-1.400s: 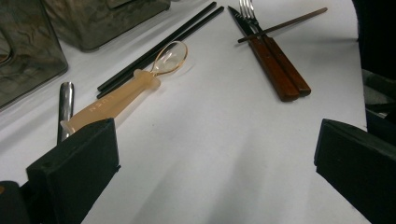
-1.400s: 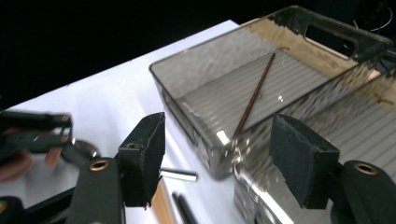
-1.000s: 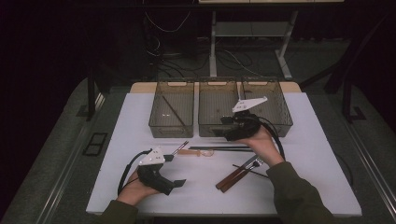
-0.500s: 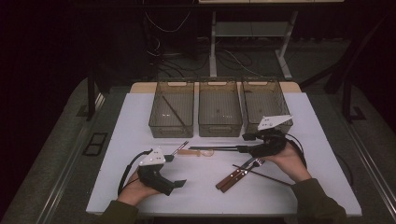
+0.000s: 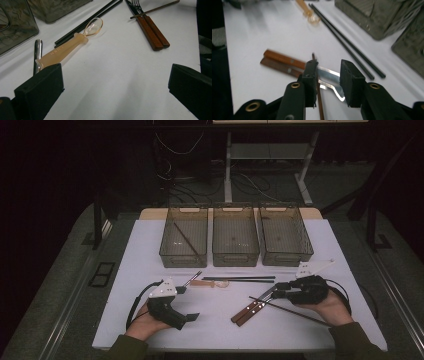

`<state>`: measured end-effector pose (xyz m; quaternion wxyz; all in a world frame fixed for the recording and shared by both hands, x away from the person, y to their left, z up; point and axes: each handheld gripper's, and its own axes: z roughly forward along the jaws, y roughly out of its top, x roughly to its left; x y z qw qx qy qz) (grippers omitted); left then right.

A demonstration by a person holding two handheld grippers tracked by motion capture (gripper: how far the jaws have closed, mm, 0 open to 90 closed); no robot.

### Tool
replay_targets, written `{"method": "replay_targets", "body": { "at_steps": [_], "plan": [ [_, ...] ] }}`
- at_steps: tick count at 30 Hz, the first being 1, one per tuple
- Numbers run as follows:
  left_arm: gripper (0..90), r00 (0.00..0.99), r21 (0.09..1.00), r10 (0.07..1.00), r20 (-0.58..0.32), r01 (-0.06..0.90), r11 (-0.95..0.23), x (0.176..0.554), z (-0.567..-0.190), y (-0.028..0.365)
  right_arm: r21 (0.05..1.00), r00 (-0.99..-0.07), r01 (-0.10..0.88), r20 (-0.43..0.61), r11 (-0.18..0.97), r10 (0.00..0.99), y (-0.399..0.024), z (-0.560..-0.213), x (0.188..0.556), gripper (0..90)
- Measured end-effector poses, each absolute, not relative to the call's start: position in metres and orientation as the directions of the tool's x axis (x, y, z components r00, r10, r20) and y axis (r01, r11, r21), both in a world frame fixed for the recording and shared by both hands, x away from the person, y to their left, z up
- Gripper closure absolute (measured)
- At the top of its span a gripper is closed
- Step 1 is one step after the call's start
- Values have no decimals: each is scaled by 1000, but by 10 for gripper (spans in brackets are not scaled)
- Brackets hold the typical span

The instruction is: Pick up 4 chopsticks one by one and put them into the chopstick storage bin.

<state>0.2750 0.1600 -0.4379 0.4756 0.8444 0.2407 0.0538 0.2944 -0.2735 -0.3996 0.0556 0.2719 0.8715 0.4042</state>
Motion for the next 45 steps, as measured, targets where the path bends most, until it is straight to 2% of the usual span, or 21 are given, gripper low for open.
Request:
{"method": "replay_targets", "body": {
  "at_steps": [8, 24, 38, 45],
  "plan": [
    [0, 884, 824, 448, -134, 351, -445, 274, -438, 160, 689, -849, 442, 115, 575, 515, -290, -413, 278, 740],
    [0, 885, 821, 447, -130, 349, -452, 274, -438, 159, 597, -837, 476, 81, 645, 542, -315, -438, 261, 770],
    [0, 888, 817, 440, -130, 348, -460, 273, -439, 157, 593, -862, 435, 56, 678, 504, -314, -441, 263, 849],
    [0, 889, 818, 438, -131, 347, -460, 273, -439, 156, 595, -861, 440, 69, 672, 503, -315, -441, 265, 855]
  ]
}}
